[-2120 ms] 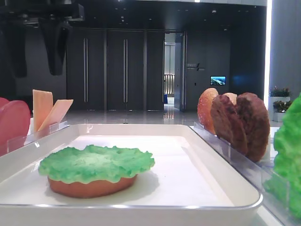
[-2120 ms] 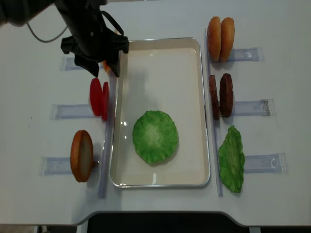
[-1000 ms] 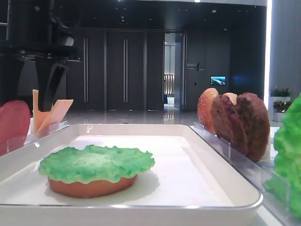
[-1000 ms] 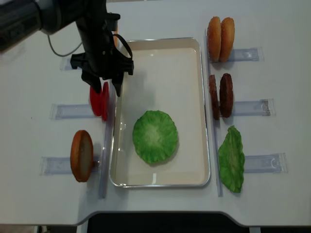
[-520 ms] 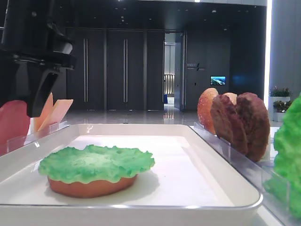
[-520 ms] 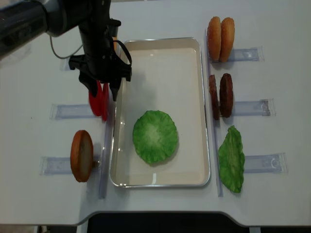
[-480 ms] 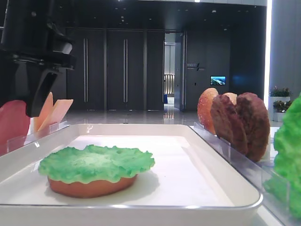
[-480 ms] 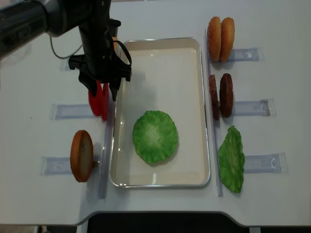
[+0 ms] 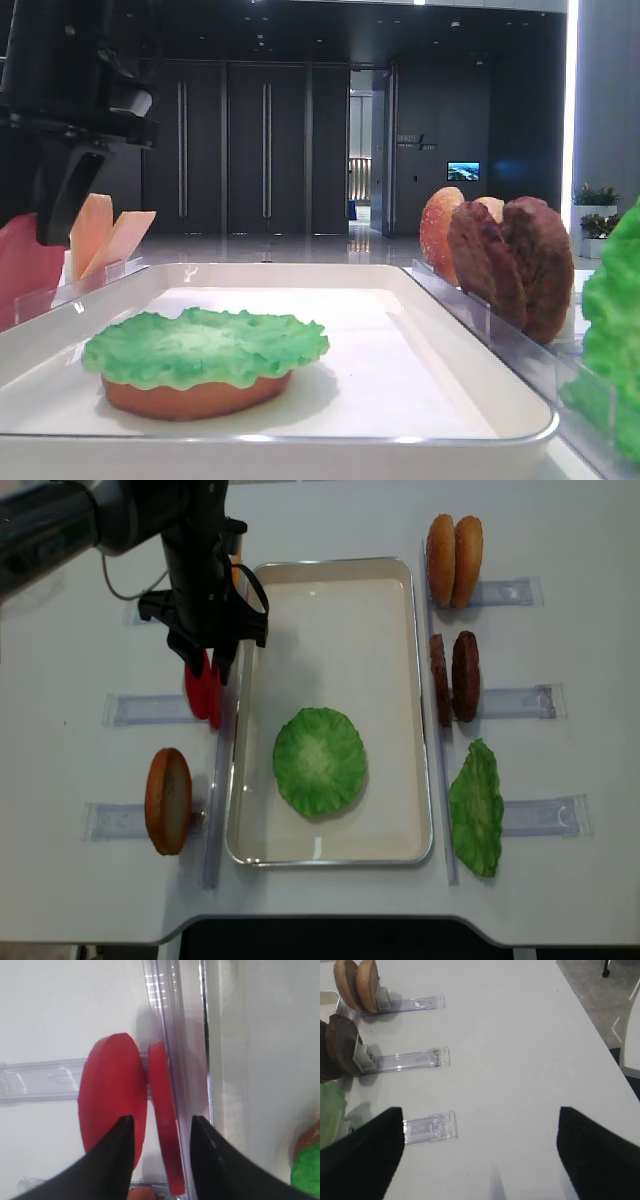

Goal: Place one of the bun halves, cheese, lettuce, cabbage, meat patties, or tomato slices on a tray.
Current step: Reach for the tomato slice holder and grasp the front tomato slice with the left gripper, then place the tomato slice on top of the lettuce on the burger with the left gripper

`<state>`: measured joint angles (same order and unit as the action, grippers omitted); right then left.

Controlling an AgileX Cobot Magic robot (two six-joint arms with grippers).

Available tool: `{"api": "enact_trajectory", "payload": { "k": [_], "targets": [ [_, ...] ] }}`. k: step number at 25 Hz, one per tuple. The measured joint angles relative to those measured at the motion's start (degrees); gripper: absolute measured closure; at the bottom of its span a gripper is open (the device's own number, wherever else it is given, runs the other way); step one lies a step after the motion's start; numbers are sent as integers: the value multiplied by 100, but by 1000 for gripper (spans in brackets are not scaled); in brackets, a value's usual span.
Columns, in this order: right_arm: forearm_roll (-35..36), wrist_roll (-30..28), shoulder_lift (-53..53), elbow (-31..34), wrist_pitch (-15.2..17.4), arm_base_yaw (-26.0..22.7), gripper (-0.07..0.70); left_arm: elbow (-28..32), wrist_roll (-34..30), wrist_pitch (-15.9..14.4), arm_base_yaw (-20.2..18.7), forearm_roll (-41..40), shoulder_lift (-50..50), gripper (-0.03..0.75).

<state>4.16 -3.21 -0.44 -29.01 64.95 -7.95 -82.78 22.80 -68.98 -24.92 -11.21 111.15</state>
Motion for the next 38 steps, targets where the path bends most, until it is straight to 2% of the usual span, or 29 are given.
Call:
{"api": "enact_trajectory", "payload": {
  "k": [5, 11, 19, 27, 33, 36, 38],
  "targets": [
    [0, 0, 0, 0, 0, 0, 45, 0, 0, 0, 0, -3, 0, 511],
    [0, 0, 0, 0, 0, 0, 45, 0, -35, -12, -45, -56, 0, 655],
    [0, 0, 0, 0, 0, 0, 45, 0, -120, -14, -55, -70, -57, 655],
    [0, 0, 0, 0, 0, 0, 45, 0, -369, -57, -59, 323, -992, 656],
    [0, 0, 0, 0, 0, 0, 45, 62, -718, -73, -59, 1032, -1785, 656],
    [0, 0, 0, 0, 0, 0, 45, 387, -1021, -79, -59, 1597, -2180, 656],
    [0, 0, 0, 0, 0, 0, 45, 733, -1198, 54, -59, 1968, -2460, 656]
  ]
}}
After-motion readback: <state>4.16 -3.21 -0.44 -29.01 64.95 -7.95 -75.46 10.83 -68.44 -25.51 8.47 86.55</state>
